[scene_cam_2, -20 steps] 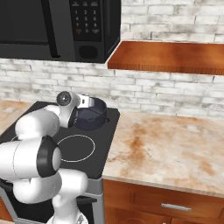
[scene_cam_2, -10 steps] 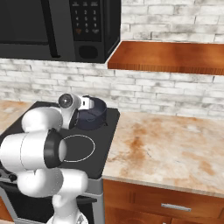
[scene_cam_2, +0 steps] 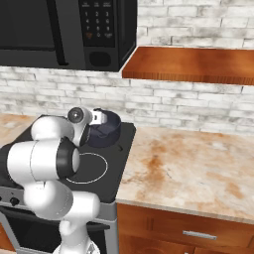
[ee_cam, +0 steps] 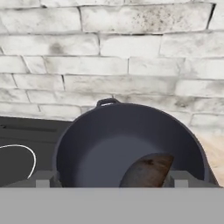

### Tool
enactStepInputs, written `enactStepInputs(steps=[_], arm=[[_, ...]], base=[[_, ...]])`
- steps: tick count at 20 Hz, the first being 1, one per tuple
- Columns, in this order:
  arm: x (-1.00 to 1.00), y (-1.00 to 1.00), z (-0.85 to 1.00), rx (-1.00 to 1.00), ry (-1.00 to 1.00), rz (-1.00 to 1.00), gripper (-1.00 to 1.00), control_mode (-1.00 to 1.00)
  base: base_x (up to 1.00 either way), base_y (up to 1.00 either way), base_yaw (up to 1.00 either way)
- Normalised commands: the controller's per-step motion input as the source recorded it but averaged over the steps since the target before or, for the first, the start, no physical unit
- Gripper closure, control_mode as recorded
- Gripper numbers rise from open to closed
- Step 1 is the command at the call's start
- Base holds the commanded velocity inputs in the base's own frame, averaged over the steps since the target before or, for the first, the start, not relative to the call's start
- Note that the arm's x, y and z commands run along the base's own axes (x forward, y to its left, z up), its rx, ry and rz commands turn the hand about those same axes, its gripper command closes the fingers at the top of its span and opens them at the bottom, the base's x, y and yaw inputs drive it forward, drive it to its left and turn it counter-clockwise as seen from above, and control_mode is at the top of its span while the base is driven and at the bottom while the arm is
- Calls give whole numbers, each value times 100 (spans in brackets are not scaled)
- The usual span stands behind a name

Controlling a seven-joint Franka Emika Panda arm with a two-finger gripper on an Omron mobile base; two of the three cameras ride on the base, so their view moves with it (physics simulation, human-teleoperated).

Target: Open the cabinet and move the ladle to the pot. Then close the cabinet.

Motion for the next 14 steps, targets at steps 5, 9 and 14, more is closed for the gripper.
enactStepInputs(steps=[5,9,14], arm=[[6,1,0,0,0,0,-100,-100],[29,8,0,0,0,0,-100,-100],[70,18,0,0,0,1,-100,-100]], base=[[0,0,0],[0,0,0],[0,0,0]])
